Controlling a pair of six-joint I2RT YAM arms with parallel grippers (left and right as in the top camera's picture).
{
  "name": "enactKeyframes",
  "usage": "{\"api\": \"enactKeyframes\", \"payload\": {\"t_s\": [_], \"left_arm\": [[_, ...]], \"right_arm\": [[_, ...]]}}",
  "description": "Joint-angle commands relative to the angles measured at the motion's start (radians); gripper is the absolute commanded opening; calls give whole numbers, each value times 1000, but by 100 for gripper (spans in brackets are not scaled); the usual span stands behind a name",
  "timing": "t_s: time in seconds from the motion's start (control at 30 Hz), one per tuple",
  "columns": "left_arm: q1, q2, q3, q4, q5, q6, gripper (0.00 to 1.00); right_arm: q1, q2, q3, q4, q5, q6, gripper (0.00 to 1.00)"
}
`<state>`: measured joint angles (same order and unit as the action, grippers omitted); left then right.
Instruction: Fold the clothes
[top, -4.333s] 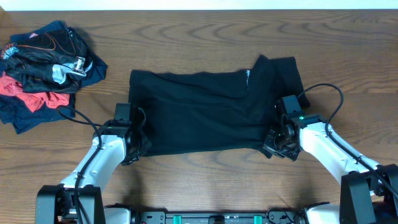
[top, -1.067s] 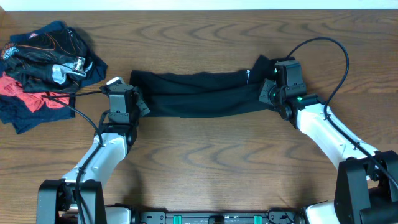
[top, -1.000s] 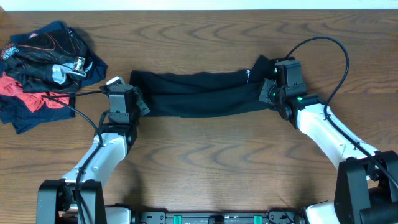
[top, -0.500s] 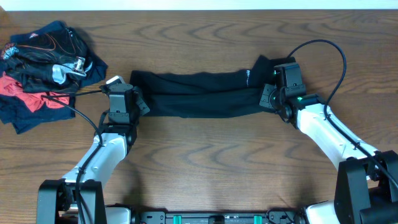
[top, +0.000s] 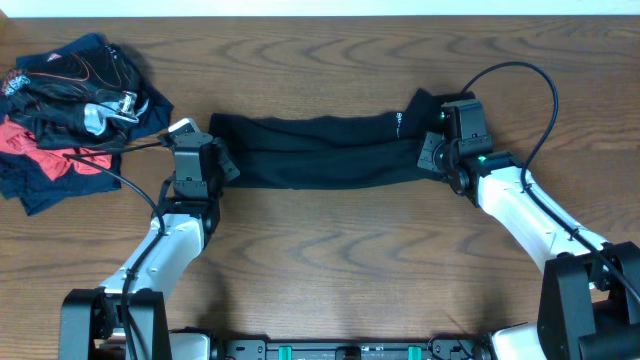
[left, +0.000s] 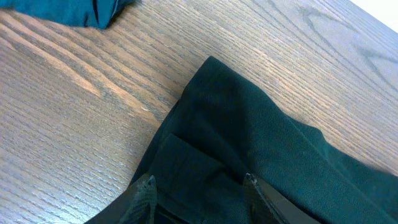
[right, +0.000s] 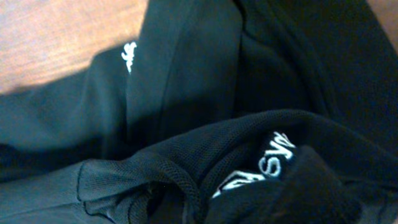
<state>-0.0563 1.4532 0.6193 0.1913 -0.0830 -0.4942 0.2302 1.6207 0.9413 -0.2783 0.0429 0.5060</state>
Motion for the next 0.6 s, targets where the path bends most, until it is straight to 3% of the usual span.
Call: {"api": "enactKeyframes", "payload": {"t_s": [0.0, 0.1, 0.13, 0.17, 0.2, 0.23, 0.27, 0.57], "left_arm": [[0, 5, 18, 5, -16, 4, 58], [0, 6, 18, 4, -15, 4, 59], [0, 6, 18, 2, -15, 4, 59], [0, 6, 18, 1, -15, 4, 59], [0, 6, 18, 0, -15, 4, 59], [0, 6, 18, 1, -15, 4, 59], [0, 6, 18, 1, -15, 4, 59], [0, 6, 18, 2, -15, 4, 60]], "right_arm": [[-10, 1, 18, 35, 47, -14, 7], [-14, 1, 18, 85, 51, -14, 5], [-14, 1, 18, 99, 52, -14, 7], [-15, 1, 18, 111, 53, -14, 16], [-15, 1, 18, 124, 58, -14, 46], [-15, 1, 18, 131, 58, -14, 87], [-15, 1, 18, 132, 58, -14, 99], [-14, 2, 17, 117, 54, -9, 99]]}}
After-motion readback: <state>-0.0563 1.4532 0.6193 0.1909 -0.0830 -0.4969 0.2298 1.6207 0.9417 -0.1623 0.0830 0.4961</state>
